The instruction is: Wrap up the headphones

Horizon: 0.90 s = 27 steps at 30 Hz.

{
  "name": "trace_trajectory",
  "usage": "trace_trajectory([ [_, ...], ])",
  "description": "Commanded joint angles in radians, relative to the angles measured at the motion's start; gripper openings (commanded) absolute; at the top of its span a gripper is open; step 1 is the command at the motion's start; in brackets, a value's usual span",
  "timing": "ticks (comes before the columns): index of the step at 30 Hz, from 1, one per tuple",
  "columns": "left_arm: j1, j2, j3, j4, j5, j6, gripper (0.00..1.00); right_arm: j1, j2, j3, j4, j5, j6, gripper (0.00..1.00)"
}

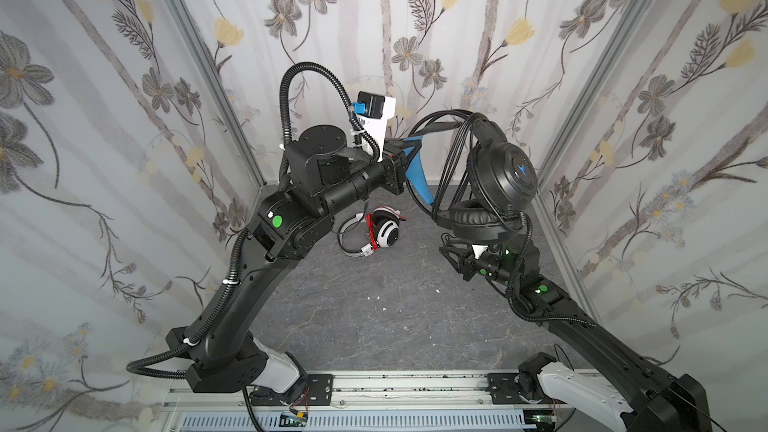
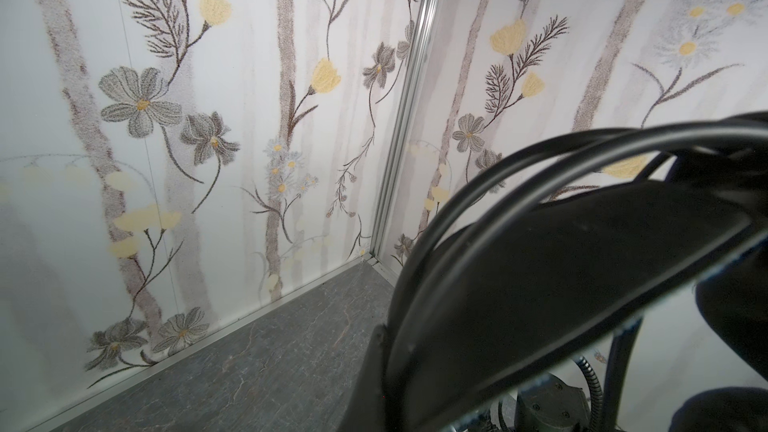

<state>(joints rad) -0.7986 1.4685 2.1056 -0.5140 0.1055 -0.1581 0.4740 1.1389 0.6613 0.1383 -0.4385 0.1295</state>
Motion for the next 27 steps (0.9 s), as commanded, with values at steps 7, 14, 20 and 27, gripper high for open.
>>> trace_trajectory([
  [7,0.006,-0.007,0.005,0.077,0.000,-0.040,0.00,0.001,0.016,0.011,0.037,-0.018,0.000,0.32],
  [14,0.004,-0.008,0.001,0.079,0.000,-0.040,0.00,0.000,0.010,0.014,0.037,-0.014,-0.001,0.24],
  [20,0.006,-0.014,-0.019,0.087,-0.005,-0.041,0.00,0.002,0.014,0.015,0.022,-0.019,-0.014,0.03],
  [27,0.041,-0.041,-0.131,0.144,-0.015,-0.070,0.00,0.001,0.019,0.003,-0.009,-0.019,-0.026,0.00],
])
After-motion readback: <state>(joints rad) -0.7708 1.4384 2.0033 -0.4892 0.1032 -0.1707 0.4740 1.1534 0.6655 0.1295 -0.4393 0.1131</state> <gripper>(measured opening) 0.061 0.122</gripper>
